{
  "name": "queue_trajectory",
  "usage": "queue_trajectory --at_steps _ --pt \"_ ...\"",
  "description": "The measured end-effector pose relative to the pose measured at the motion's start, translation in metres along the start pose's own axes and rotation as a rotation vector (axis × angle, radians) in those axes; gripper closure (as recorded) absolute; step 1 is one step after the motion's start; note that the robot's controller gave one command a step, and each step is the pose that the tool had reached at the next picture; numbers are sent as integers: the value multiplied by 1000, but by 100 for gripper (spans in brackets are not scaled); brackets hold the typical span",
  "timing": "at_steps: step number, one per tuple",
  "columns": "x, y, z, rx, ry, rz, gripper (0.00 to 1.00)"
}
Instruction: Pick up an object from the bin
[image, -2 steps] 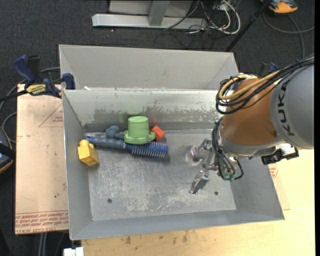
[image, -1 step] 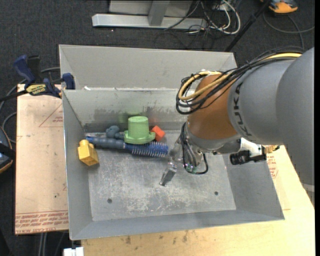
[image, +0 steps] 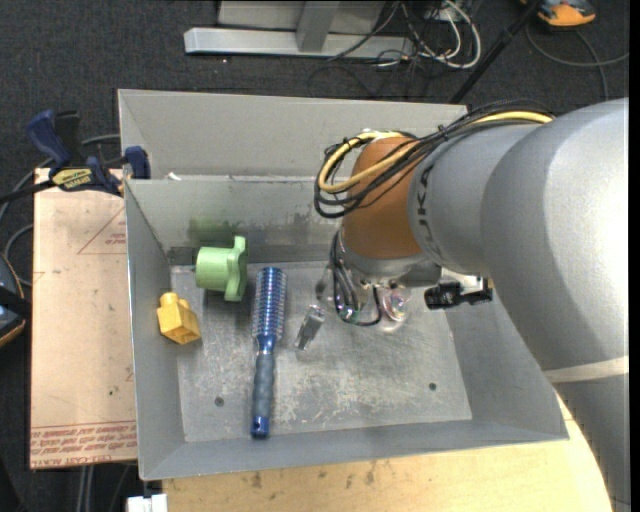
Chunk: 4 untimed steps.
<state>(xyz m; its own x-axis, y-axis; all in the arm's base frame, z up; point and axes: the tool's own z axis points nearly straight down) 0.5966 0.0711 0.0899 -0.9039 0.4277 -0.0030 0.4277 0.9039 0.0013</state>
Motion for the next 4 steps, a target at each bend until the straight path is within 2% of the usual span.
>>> queue_trajectory --at_steps 1,2,3,4 --pt "-30 47 -41 -3 -2 139 0" --pt "7 114 4 -9 -6 -6 0" --pt "7 110 7 -3 -3 -3 0" --pt "17 79 12 -11 -13 -152 0"
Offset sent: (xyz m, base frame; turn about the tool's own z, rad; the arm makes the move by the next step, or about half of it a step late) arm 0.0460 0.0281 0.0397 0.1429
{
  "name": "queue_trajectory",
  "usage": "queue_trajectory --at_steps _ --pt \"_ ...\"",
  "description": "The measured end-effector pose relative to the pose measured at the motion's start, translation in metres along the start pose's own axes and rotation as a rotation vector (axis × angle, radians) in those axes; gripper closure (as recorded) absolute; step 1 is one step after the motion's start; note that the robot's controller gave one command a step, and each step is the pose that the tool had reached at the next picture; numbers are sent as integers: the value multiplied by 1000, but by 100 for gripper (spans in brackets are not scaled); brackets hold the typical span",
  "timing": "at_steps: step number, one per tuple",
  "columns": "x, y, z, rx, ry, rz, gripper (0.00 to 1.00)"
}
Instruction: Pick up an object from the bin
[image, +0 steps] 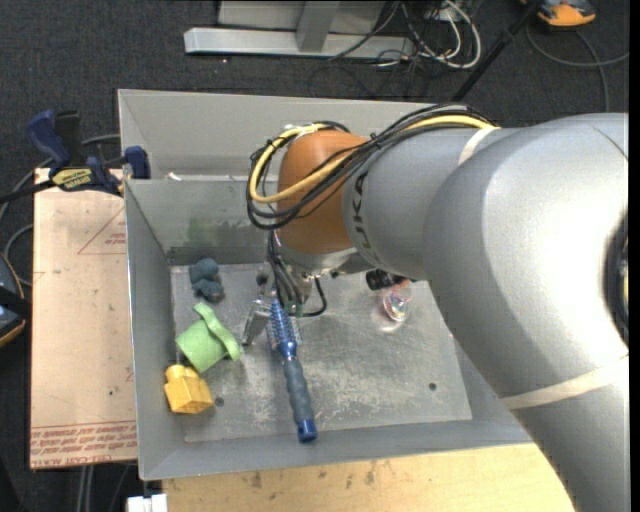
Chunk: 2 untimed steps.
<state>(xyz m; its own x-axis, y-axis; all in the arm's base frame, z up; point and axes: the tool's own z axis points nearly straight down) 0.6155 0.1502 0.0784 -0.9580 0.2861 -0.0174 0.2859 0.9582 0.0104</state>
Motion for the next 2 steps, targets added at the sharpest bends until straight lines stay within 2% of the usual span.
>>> queue_trajectory --at_steps 1,2 --pt "-26 -49 1 -4 3 -302 0" --pt "-26 -49 0 -3 2 -303 100"
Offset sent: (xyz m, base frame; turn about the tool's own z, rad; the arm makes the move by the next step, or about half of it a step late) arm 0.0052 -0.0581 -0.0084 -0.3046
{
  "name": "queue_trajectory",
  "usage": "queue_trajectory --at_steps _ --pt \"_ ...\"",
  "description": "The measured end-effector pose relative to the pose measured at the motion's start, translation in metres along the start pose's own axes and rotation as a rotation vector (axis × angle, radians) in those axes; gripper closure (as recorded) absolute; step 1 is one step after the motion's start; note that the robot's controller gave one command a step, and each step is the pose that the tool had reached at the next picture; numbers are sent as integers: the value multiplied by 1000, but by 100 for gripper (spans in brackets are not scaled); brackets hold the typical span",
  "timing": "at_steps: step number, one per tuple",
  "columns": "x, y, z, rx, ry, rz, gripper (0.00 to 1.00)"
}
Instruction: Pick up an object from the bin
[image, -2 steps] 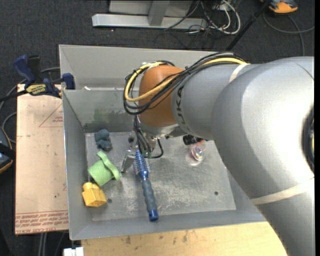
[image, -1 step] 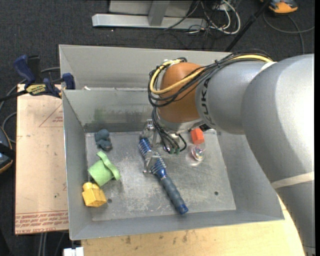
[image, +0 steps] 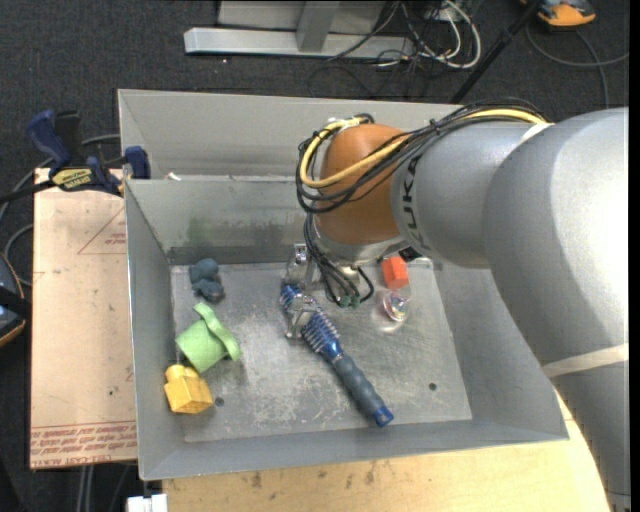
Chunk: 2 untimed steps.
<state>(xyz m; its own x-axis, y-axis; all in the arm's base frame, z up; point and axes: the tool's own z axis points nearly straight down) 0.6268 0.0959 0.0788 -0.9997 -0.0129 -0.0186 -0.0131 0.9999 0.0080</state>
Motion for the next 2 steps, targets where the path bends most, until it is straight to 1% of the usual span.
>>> queue_trajectory --at_steps 1,2 --pt "-2 -9 -96 6 8 -149 100" --pt "41 -80 -192 9 10 84 100"
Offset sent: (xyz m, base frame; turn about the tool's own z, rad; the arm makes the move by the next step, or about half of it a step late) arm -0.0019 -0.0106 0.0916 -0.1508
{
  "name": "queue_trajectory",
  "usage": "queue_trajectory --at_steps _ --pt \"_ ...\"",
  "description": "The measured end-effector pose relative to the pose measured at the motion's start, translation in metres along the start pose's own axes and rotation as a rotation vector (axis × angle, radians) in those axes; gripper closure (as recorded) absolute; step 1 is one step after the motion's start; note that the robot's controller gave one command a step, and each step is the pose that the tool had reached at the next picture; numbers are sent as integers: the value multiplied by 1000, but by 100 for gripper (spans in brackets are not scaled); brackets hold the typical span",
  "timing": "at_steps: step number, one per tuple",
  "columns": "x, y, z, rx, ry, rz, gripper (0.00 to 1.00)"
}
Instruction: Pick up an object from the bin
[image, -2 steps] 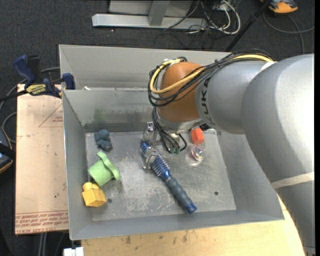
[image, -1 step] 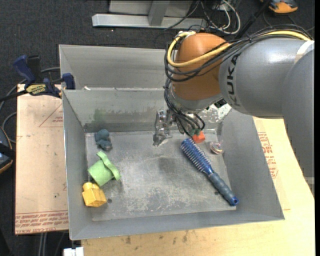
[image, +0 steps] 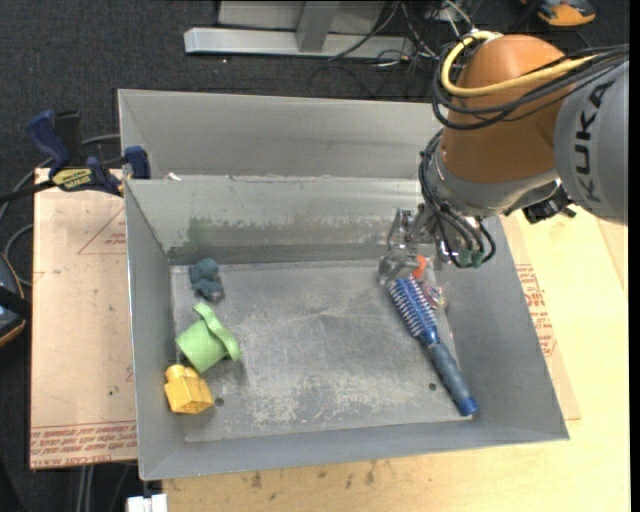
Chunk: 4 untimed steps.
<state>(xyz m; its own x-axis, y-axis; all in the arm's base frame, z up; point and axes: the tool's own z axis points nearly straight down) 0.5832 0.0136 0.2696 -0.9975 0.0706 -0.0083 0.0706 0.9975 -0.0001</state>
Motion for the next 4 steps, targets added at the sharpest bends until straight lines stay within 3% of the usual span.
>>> queue_trajectory --at_steps 1,2,3,4 --pt "44 -75 83 0 13 -176 100" --pt "32 -73 124 -3 9 -381 100" --pt "32 -73 123 -3 8 -381 0" --pt "57 -137 130 -1 10 -418 0"
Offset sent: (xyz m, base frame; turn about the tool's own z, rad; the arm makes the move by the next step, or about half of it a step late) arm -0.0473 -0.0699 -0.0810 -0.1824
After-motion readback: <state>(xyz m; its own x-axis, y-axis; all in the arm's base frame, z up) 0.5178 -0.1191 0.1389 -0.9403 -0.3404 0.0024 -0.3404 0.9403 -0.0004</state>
